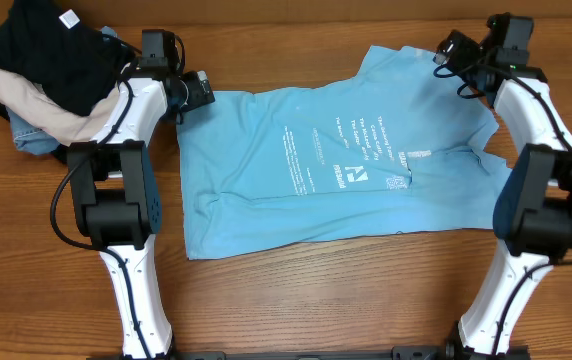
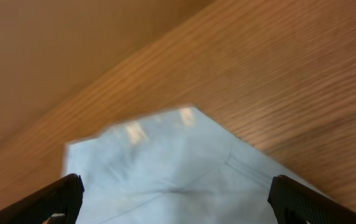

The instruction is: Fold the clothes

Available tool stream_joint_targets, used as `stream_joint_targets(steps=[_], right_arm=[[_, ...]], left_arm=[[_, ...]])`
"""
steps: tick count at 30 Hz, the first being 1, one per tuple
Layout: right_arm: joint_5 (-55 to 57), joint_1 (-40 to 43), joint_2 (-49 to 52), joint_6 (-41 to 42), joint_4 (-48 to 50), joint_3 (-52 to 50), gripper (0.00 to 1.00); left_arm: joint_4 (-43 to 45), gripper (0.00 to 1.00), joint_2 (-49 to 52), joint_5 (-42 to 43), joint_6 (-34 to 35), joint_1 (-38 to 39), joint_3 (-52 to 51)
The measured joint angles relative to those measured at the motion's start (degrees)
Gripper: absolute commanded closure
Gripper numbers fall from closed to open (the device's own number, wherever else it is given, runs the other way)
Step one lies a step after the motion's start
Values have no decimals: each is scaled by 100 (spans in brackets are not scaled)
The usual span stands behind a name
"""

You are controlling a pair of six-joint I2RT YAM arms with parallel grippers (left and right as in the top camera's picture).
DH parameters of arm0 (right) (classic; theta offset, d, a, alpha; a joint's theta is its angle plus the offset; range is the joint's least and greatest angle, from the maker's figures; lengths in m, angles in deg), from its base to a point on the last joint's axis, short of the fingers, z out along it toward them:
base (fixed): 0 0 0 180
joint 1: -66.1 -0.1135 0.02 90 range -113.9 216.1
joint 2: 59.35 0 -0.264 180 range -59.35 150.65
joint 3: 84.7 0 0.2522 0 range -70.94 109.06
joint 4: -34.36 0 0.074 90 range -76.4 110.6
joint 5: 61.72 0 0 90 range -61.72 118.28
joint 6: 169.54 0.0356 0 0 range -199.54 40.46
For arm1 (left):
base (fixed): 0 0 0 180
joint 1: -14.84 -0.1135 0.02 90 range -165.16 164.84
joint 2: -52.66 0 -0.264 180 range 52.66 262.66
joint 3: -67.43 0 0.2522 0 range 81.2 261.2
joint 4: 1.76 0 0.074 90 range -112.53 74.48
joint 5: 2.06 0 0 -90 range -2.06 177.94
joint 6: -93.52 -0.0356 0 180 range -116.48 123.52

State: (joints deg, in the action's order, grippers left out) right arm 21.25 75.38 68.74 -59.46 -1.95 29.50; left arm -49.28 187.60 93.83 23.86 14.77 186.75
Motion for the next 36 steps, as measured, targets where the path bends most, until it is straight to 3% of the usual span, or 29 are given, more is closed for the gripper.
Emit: stream_joint_targets(steps=[4,20,21,22,24,26,36], right_arm=[[-2,-2,621,-31,-295,313,0],[367,-118,1014,-804,240,457,1],[369,-120,1014,-809,238,457,8],[393,-129,1019,-826,240,457,26],[483,-144,1040,-833,243,457,9],[778,-166,1069,-890,297,490,1],[1602,-181,1204,-2031,-90,949,0]], left_arm=[[-136,20,0,15,0,0,31],[-809,20,-2,55,-87,573,164],[-813,21,-2,57,-87,575,164],[-820,22,-2,57,-96,573,164],[-846,21,-2,57,-105,573,164],[-855,21,-2,57,-105,573,164],[-883,20,-2,76,-105,573,170]])
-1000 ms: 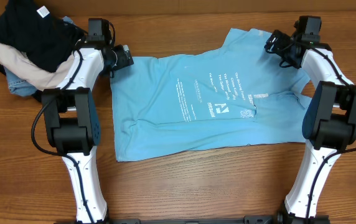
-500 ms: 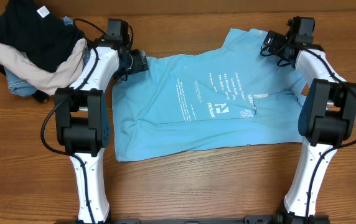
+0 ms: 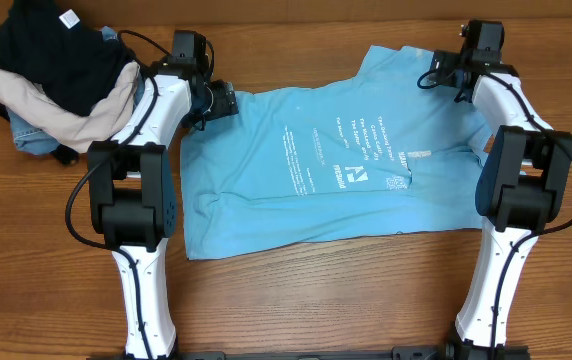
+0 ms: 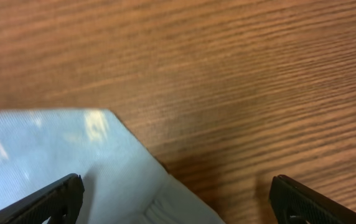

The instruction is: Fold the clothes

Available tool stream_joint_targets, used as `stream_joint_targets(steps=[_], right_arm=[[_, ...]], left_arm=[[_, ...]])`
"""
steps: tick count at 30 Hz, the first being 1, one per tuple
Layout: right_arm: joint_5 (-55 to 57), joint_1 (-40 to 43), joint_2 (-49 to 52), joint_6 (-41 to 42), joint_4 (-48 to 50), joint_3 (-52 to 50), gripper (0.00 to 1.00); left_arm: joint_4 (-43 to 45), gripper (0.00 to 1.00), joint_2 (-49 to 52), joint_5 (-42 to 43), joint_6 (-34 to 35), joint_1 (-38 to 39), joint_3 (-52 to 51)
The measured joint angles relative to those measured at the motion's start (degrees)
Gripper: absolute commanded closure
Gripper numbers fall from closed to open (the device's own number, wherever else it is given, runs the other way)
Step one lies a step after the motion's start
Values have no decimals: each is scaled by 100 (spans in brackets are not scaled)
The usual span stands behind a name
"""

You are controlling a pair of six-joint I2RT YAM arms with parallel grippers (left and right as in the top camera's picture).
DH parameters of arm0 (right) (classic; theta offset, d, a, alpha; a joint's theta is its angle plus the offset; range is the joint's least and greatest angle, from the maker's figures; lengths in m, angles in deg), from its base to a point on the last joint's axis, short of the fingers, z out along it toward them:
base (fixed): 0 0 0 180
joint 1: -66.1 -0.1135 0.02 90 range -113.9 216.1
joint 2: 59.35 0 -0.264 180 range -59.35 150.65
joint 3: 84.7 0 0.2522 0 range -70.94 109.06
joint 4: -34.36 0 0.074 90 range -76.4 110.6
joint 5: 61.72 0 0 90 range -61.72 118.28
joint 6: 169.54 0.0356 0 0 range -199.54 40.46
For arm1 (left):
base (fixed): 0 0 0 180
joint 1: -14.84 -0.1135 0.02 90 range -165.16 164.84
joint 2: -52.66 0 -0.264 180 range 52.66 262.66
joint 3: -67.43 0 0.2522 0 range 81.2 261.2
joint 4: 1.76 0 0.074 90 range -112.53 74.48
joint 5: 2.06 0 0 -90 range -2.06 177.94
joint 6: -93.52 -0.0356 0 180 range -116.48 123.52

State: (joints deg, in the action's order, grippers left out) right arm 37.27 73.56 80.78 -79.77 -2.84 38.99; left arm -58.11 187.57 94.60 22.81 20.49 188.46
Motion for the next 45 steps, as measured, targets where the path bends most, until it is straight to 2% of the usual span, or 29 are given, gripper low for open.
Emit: stream_joint_targets(steps=[4,6,7,8,9,12,15,19,20,21,23,24,27,30,34,39,45], right_arm=[[-2,-28,4,-304,-247,2,1],[-46,-79,13,-372,-328,2,5],[-85,-111,20,-391,-334,2,10],[-122,-125,24,-422,-337,2,20],[-140,-142,24,-428,-341,2,25],[-173,-155,26,-435,-367,7,39],[-247,-155,28,-415,-376,7,47],[-299,-155,31,-407,-374,7,71],[-306,-155,31,-417,-374,7,73],[-310,-155,31,-420,-376,7,77],[-310,-155,31,-420,-389,9,93],[-297,-155,31,-404,-398,9,96],[-81,-155,31,-315,-457,11,96],[55,-157,31,-258,-531,11,96],[129,-155,15,26,-710,55,96],[177,-155,-251,457,-1196,55,96],[306,-155,-1058,1064,-1639,55,96]], left_arm=[[0,20,0,0,0,0,0],[0,20,0,2,0,0,-2],[0,20,0,0,0,0,0],[0,20,0,2,0,0,0],[0,21,0,0,0,0,0],[0,21,0,2,0,0,-2],[-2,21,-2,0,0,0,0],[-4,21,-2,0,-2,0,0],[-4,22,0,0,0,0,0],[-4,23,-2,0,0,0,0],[-7,34,-2,-7,-2,0,0],[-17,40,0,-2,-22,0,0],[-79,66,0,35,-33,7,-7],[-149,70,2,79,-9,17,-15],[-247,96,2,92,-39,31,-20],[-269,96,4,118,-42,33,-31],[-455,96,13,136,-42,33,37]])
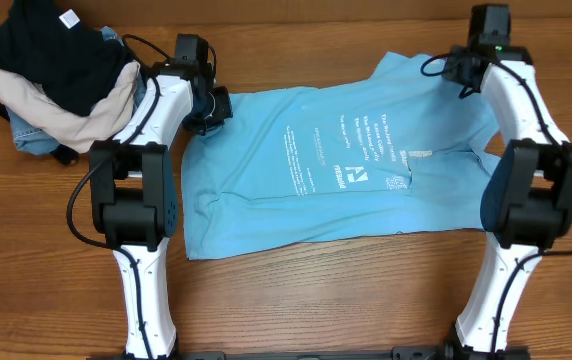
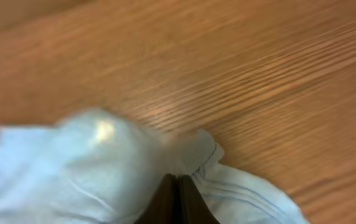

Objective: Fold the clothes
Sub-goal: 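Lift the top edge and fold it down toward the hem with both grippers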

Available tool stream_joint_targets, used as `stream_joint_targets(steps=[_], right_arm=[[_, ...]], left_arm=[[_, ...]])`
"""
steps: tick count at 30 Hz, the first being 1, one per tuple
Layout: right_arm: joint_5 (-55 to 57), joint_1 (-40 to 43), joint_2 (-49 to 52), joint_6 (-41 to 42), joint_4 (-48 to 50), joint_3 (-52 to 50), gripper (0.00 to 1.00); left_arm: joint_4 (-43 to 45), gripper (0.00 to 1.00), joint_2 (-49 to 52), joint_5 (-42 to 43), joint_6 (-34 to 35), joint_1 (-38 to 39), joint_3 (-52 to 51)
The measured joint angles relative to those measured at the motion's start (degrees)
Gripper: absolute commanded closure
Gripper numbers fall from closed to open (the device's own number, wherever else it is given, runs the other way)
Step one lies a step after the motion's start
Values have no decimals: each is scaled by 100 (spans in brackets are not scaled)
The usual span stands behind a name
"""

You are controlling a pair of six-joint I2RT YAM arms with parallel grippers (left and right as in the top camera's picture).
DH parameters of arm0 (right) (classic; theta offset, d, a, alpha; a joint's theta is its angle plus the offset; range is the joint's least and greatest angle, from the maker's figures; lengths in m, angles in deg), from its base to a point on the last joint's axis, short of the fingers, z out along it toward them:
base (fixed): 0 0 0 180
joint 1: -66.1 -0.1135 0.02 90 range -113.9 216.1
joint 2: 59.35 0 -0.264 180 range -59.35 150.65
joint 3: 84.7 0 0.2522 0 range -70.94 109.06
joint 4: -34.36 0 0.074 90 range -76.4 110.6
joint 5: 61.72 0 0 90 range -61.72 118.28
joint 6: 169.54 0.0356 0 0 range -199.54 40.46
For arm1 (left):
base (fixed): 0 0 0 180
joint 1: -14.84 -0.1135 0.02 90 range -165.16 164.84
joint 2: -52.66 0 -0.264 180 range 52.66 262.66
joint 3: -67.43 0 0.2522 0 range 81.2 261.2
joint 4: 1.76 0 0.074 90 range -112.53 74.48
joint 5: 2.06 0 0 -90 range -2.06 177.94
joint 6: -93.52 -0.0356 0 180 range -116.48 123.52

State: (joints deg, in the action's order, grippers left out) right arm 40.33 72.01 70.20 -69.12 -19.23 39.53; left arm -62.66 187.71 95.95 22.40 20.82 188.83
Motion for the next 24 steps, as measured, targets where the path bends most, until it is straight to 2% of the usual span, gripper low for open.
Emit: stream_joint_targets(steps=[8,14,24], right_arm=[[382,0,-527,754,-1082,15,96],[398,0,-533,1342,-1987,15,96],[450,24,-533,1921,-2898,15,96]], left_arm=[[-1032,96,20,-94,48,4,348],[-2651,96,20,-595,463,-26,896],[-3633,96,20,-675,673,-352,953]])
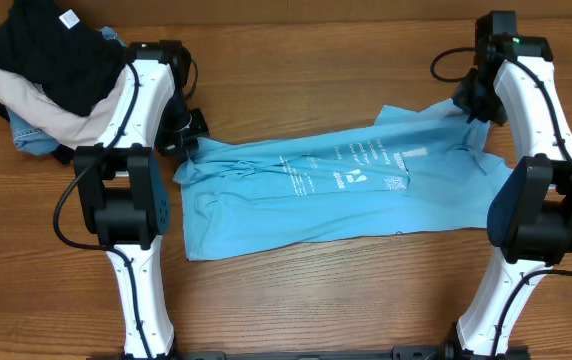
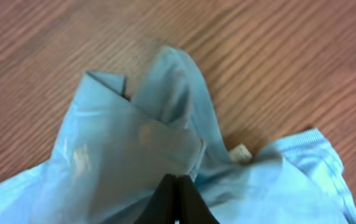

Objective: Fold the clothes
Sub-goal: 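Lift the top edge and fold it down toward the hem with both grippers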

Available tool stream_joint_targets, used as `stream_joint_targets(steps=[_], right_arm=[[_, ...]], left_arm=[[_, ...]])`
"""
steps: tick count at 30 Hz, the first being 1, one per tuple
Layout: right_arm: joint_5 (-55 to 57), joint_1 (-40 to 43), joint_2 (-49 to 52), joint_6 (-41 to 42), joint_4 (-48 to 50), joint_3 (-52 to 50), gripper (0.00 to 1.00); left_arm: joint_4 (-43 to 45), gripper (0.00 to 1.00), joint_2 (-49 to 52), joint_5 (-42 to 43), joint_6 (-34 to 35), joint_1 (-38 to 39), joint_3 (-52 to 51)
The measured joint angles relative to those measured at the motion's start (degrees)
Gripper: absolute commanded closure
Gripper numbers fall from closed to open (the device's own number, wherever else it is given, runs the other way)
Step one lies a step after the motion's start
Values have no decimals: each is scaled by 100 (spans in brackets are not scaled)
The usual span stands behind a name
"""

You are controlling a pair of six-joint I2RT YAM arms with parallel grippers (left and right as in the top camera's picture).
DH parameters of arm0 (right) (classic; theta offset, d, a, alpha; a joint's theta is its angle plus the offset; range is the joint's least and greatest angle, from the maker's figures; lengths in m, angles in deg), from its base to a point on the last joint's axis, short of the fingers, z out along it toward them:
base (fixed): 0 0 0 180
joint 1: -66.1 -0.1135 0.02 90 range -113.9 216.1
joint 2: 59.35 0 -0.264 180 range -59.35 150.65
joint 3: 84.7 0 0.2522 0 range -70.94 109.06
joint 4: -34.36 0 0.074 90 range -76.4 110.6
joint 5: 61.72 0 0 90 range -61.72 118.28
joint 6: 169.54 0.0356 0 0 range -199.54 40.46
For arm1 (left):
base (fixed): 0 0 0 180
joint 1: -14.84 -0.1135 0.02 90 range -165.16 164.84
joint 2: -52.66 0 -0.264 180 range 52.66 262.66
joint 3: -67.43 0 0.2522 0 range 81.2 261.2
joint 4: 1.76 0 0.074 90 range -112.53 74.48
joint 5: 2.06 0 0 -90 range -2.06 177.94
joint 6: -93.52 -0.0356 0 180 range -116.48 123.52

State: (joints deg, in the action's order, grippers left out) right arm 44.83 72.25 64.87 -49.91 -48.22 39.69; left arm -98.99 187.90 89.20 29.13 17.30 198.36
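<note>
A light blue T-shirt (image 1: 346, 205) with white print lies across the middle of the table, its far edge drawn forward and bunched into a raised fold. My left gripper (image 1: 188, 142) sits at the shirt's far left corner, shut on the cloth. At the far right corner my right gripper (image 1: 473, 105) is shut on the fabric. In the right wrist view the gripper (image 2: 177, 188) has its jaws pressed together on a pinch of the blue shirt (image 2: 134, 137), which hangs in folds above the wood.
A pile of other clothes (image 1: 51, 75), black, beige and denim, lies at the back left corner, close to the left arm. Bare wooden table (image 1: 316, 300) runs along the front of the shirt and behind it.
Both grippers have moved from the back of the table toward the front, still holding the shirt's far corners. The far edge came with them and now lies bunched over the shirt's middle.
At first the shirt lay spread flat with both grippers near its far corners, the right one open. The right gripper then stood open over the sleeve corner. By the last moment it was shut on the cloth, and now the far edge is pulled forward.
</note>
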Motion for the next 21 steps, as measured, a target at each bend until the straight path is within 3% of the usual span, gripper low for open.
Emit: stream_joint_targets(steps=[7,15,21], right_arm=[[-7,345,0,164,-83,0,96],[-101,417,0,186,-11,17,96],[-361,433,-343,188,-763,83,96]], left_arm=[[-199,96,0,-22,-7,7,133],[-874,96,0,-2,-227,245,1740],[-1318,91,0,157,-363,546,1897]])
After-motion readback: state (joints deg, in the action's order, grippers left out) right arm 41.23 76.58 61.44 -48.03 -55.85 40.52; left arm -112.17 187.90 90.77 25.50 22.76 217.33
